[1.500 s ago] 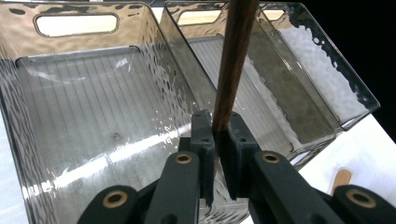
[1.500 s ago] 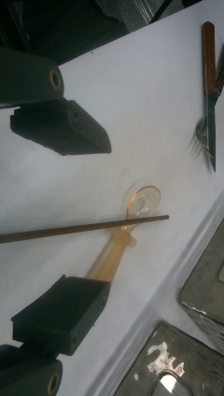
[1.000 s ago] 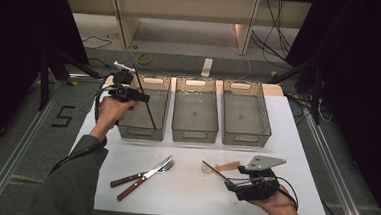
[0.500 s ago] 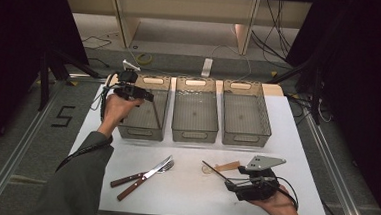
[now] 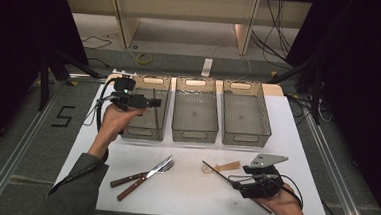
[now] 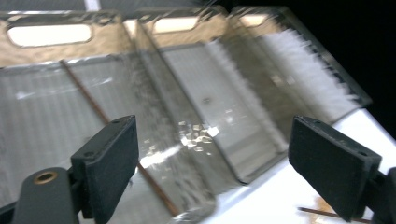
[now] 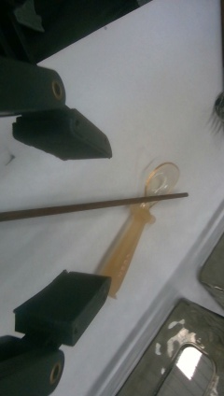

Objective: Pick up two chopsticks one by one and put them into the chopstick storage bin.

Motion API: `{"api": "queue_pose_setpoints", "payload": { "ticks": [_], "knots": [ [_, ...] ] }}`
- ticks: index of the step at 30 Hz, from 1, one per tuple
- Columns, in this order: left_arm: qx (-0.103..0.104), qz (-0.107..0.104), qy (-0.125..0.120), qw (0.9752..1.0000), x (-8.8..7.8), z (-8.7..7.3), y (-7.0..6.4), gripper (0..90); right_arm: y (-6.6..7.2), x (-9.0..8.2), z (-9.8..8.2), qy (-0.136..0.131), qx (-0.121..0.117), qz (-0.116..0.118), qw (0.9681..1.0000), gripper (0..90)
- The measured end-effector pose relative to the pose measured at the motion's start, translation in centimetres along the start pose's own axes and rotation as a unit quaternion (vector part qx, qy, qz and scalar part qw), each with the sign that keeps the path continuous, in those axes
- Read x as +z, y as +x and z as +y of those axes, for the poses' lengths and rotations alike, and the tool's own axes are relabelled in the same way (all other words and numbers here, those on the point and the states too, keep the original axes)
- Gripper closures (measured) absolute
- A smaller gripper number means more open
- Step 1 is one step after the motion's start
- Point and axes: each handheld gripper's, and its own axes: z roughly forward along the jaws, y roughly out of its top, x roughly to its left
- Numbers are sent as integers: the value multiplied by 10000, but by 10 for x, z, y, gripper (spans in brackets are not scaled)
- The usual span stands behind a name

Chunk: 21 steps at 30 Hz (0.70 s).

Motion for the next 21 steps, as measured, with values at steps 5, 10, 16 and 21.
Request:
{"api": "queue_pose_setpoints", "payload": {
  "ticks": [5, 10, 16, 21],
  "knots": [
    [214, -250, -228, 9992, -14, -19, -13, 156, -3, 3, 4, 343, 18, -59, 9994, 378],
    [387, -265, -433, 9980, -22, -32, -23, 155, -2, 11, 6, 776, -127, 41, 9969, 469],
    [502, -469, -351, 9970, -28, -56, -34, 156, 0, 23, 9, 1229, -206, 73, 9922, 540],
    [628, -552, -353, 9959, -25, -76, -40, 156, -2, 29, 11, 1379, -228, 0, 9902, 589]
  ]
}}
